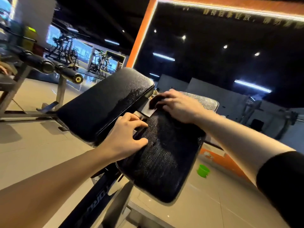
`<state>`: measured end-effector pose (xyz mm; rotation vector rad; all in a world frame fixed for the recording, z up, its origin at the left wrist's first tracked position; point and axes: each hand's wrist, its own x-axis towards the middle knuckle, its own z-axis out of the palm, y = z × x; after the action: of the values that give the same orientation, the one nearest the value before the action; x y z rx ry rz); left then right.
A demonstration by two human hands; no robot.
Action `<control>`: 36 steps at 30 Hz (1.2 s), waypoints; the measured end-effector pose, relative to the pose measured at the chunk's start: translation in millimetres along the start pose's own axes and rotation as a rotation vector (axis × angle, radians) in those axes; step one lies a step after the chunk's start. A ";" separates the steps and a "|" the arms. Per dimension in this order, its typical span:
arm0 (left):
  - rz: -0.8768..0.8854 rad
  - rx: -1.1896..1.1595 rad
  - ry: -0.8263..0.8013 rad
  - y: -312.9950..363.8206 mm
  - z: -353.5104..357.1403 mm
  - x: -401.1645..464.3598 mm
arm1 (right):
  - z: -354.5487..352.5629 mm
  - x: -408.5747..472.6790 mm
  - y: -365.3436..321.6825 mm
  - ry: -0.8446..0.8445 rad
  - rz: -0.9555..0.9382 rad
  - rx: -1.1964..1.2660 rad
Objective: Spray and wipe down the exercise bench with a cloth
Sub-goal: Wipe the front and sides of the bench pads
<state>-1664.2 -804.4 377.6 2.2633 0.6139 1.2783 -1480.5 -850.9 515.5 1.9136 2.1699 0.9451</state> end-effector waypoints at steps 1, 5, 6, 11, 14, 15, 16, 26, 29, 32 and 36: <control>-0.005 0.003 -0.014 0.3 0.4 -0.6 | -3.2 4.1 16.6 0.008 0.112 -0.059; -0.038 0.016 -0.003 2.9 1.3 -0.8 | 5.5 15.8 14.1 0.050 0.292 -0.087; -0.047 0.020 0.005 4.1 2.3 -1.2 | 8.4 17.1 -0.4 0.038 0.247 -0.076; -0.022 0.032 0.012 10.8 6.1 -3.5 | 18.5 23.9 -42.7 -0.004 0.115 -0.053; 0.013 0.034 0.016 13.9 8.2 -4.5 | 12.2 13.8 -25.9 0.026 0.231 -0.033; 0.024 0.037 0.019 15.3 9.6 -5.3 | 7.8 7.4 -17.7 0.019 0.274 -0.040; 0.040 0.042 0.025 16.3 11.1 -6.7 | 3.8 0.4 -9.1 0.024 0.316 -0.037; 0.156 0.088 0.069 26.7 16.7 -12.9 | -10.8 -49.3 24.6 0.169 0.600 -0.022; 0.154 0.164 0.028 25.8 9.9 -17.9 | -8.6 -41.1 4.6 0.182 0.519 -0.004; 0.115 0.257 -0.032 17.3 -1.3 -32.2 | -5.7 -36.3 -39.9 0.068 0.301 -0.031; -0.056 0.309 -0.094 5.3 -17.3 -54.6 | 21.3 -36.6 -114.6 -0.016 0.129 -0.032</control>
<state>-1704.0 -837.5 352.4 2.5160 0.8857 1.1054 -1562.2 -878.8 429.0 2.0602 2.0304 0.9747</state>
